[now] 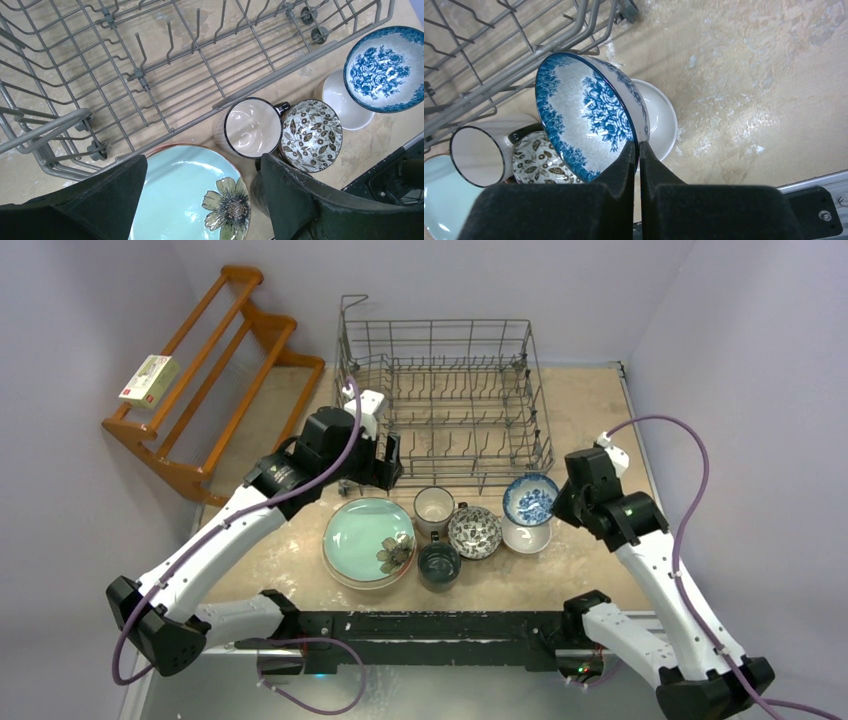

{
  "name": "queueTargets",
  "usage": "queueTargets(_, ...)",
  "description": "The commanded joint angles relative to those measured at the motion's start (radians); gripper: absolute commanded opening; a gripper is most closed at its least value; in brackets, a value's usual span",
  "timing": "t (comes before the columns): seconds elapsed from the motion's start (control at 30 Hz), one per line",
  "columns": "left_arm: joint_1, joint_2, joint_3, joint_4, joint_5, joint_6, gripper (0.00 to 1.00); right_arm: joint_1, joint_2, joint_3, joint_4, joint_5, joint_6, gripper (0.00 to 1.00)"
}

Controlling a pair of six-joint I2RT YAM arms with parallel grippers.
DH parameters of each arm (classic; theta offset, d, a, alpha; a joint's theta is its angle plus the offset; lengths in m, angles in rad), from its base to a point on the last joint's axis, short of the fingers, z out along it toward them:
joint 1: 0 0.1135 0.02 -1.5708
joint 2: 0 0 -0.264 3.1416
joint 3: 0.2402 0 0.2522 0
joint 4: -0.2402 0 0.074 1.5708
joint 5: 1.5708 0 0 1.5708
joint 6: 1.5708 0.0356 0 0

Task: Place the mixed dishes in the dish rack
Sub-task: Pick up the bowl from the center of the board.

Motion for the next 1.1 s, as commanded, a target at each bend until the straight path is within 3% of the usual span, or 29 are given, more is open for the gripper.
queueTargets(0.0,-0.007,0.014,0.041,0.024,0.056,-0.024,0.82,0.005,-0.025,0.075,-0.01,0.042,-0.02,0.0)
queueTargets(0.73,-0.013,0.03,-0.061,0.194,0.334,-0.164,0.79,0.005,-0.04,0.1,0.199,-0.429,-0.279,0.0)
queueTargets(1.07,-0.054,0.032,-0.11,0.254,0.352,-0.25,0.77,0.012,0.042,0.083,0.312,-0.576,-0.328,0.0)
